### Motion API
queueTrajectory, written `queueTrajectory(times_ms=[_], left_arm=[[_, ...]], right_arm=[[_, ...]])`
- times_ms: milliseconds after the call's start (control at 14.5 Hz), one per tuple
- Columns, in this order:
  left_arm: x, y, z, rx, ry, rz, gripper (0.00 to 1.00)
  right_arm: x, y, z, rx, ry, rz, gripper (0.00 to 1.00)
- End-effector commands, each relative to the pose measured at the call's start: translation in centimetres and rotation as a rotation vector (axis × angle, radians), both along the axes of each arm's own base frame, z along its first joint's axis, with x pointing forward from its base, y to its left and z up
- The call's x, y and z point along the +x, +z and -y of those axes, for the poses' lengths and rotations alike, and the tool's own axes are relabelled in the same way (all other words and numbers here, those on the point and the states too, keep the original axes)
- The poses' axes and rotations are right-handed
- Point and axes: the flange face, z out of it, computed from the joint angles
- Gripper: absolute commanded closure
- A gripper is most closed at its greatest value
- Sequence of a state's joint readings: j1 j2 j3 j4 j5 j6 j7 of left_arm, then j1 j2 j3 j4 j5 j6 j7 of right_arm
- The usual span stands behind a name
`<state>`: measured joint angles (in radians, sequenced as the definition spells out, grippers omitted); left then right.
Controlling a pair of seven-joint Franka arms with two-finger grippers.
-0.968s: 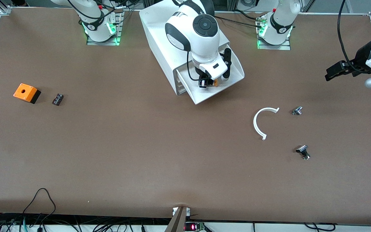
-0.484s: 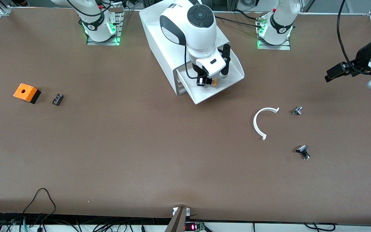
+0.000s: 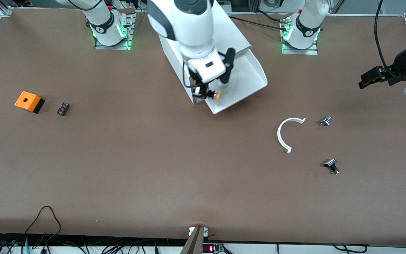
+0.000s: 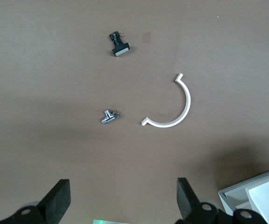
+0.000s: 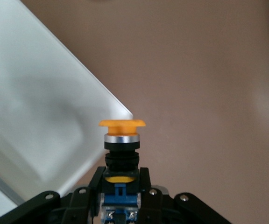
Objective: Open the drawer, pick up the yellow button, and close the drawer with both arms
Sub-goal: 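Lift the orange button out and carry it toward the orange box, then set the button beside the orange box while the left gripper reaches the drawer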
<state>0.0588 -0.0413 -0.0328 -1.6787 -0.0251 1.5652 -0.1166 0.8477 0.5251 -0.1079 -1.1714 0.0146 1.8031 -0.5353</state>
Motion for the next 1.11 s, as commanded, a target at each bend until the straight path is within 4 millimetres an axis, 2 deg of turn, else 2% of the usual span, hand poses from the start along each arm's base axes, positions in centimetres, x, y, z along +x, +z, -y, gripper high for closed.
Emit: queueTrajectory(times_ms=[0,138,277,346,484,553,622,691,761,899,1037], left_arm=[[0.8,0.2,-0.1,-0.02,-0.026,-0.012,0.0],[0.9,0.2,0.5,-0.02,-0.038,-0.011,0.0],[1.0,0.0,0.9,-0.019,-0.044,-0.015,0.0],[1.6,-1.5,0.9,-0.016,-0.049,-0.041,0.0],[2.9,-6.2,1.2,-0.021,-0.054,-0.133,0.0],[2.8,-6.6,1.3,-0.031,-0.052,-0.152,0.0],[2.8,-7.0,2.6,-0.029,-0.057,-0.165,0.0],[3.0,-7.7,5.0,-0.032,-0.091,-0.166,0.0],[3.7,-8.6,6.6,-0.045,-0.071,-0.15,0.0],[4.4,-11.5,10.0,-0.064,0.053,-0.116,0.0],[3.7,-14.5,14.6,-0.065,0.127,-0.088,0.0]], right_arm=[[3.2,-1.6,6.3,-0.018,-0.102,-0.013,0.76],[6.0,-3.2,12.2,-0.023,-0.194,-0.033,0.76],[7.9,-6.0,18.5,-0.026,-0.286,-0.047,0.76],[8.8,-7.4,22.0,-0.023,-0.335,-0.049,0.76],[9.7,-10.6,29.8,-0.037,-0.408,-0.071,0.76],[9.6,-12.1,33.0,-0.028,-0.418,-0.064,0.76],[9.2,-14.0,35.7,-0.024,-0.423,-0.057,0.76],[8.6,-15.5,37.9,-0.022,-0.43,-0.053,0.76],[7.9,-17.1,40.2,-0.024,-0.445,-0.055,0.75],[6.3,-19.8,43.8,-0.03,-0.4,-0.053,0.75],[5.2,-21.5,47.5,-0.028,-0.346,-0.038,0.75]])
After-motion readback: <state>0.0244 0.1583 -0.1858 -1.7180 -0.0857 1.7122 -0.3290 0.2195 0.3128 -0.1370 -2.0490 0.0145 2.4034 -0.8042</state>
